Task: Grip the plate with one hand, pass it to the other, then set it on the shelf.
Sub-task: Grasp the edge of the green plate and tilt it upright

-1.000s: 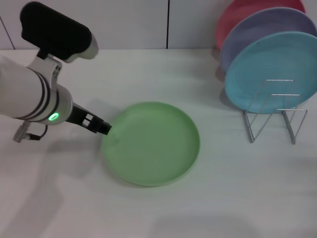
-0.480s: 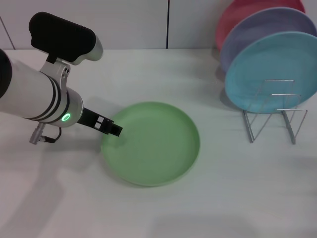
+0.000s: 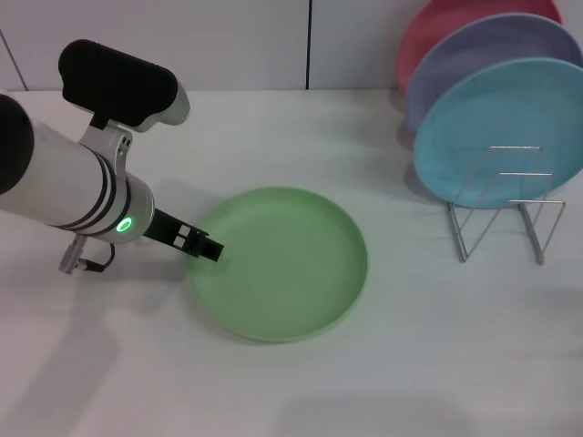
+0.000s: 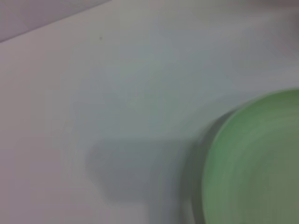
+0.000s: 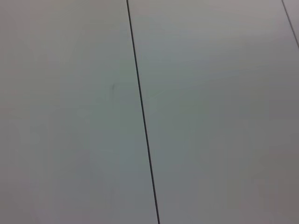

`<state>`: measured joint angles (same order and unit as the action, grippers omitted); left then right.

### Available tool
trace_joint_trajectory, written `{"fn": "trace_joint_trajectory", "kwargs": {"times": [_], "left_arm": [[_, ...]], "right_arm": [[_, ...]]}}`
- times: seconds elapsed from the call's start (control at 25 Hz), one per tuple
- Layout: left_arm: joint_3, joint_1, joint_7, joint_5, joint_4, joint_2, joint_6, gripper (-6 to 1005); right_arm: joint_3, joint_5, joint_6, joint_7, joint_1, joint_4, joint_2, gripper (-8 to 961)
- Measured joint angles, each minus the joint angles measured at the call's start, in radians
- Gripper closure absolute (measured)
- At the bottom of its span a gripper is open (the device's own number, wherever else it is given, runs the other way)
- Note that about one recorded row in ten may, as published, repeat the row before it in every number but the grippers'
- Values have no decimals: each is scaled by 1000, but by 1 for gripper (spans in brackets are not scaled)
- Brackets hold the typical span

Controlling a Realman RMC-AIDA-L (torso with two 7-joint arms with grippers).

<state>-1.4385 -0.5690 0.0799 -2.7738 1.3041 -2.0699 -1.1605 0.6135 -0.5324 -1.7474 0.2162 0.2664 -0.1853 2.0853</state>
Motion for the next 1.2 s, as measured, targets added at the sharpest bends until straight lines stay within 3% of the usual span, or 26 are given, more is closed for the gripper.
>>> {"fn": "trace_joint_trajectory", "kwargs": {"times": [1.2], "left_arm": [[2, -23, 8, 38, -101, -1, 32, 329]], "right_arm": [[0, 0, 36, 0, 8, 9, -4, 252]]}}
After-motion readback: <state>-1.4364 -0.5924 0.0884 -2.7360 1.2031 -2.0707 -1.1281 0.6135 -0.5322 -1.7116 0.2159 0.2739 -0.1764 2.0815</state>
